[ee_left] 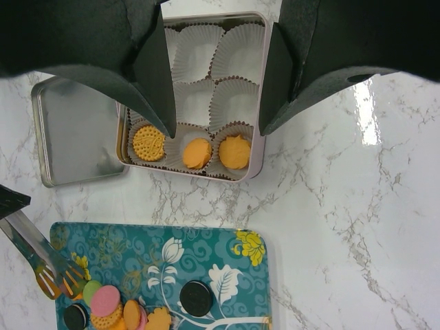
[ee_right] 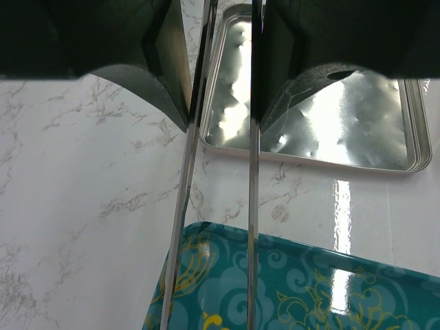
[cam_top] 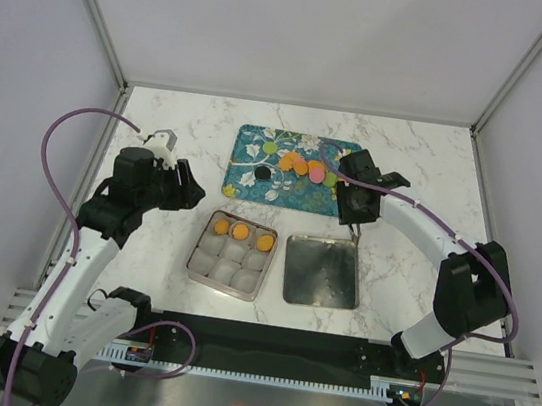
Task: Pack the cookies
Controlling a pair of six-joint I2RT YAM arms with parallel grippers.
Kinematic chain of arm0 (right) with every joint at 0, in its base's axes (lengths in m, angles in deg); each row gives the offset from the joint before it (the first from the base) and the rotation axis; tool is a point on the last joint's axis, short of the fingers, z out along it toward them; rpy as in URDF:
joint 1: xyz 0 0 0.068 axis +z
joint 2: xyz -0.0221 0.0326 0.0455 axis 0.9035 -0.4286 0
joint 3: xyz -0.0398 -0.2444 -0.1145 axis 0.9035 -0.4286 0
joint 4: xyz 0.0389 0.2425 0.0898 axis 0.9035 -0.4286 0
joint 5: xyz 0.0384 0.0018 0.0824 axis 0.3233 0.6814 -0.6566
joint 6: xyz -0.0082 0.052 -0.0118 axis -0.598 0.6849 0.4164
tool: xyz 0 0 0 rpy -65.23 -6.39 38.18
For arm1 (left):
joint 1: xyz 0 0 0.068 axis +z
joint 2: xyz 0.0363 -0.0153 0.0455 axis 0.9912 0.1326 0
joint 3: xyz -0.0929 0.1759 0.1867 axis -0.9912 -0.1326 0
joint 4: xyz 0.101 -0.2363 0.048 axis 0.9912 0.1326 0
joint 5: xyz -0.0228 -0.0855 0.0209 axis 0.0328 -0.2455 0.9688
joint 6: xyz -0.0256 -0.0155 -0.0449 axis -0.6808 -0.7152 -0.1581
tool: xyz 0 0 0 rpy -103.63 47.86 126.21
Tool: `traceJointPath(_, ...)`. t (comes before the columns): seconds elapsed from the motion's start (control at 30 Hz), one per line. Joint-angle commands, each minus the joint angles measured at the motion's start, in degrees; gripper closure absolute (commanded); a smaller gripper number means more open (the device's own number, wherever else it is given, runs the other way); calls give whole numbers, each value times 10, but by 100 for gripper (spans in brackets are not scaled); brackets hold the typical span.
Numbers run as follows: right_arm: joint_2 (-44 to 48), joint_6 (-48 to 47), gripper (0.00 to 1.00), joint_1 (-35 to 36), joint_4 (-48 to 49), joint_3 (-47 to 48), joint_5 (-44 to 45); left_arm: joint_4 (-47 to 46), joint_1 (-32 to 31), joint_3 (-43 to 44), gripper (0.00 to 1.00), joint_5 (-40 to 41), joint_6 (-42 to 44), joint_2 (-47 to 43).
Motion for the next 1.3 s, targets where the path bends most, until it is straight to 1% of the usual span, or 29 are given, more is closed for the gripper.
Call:
traceJointPath(0.0,-1,-2,55,0,21,22,0,-18,-3,0,41,-7,3,-1)
traceJointPath(0.13,9,-1,62,0,18,27,-3,-18,-3,0,40,-8,3,-1)
traceJointPath(0.23,28,1,70,1,5,37,-3,-19,-3,0,41,-6,3,-3)
traceJointPath(0.53,74,0,73,0,-28,56,-2,-17,-3,0,41,-5,2,-5)
traceJointPath(0.73,97,0,74,1,-38,57,-20,-18,-3,0,41,-5,2,-4)
traceJointPath(0.83,109,-1,75,2,-40,61,-48,-17,-3,0,41,-4,2,-4)
traceJointPath(0.93,121,1,76,21,-48,73,-58,-17,-2,0,40,-3,2,-4)
traceJointPath(1.03,126,4,76,67,-59,91,-57,-19,-2,0,41,-1,3,-5)
traceJointPath(1.07,126,7,77,98,-61,95,-56,-17,-2,0,40,-1,3,-5)
traceJointPath(1.13,125,16,77,130,-65,111,-55,-17,-3,0,41,1,2,-4)
traceJointPath(1.17,123,19,77,167,-66,116,-56,-18,-3,0,41,2,2,-4)
traceJointPath(1.23,119,28,77,198,-65,131,-60,-18,-3,0,41,3,2,-5)
traceJointPath(1.27,116,31,77,230,-64,135,-69,-17,-2,-1,41,5,3,-5)
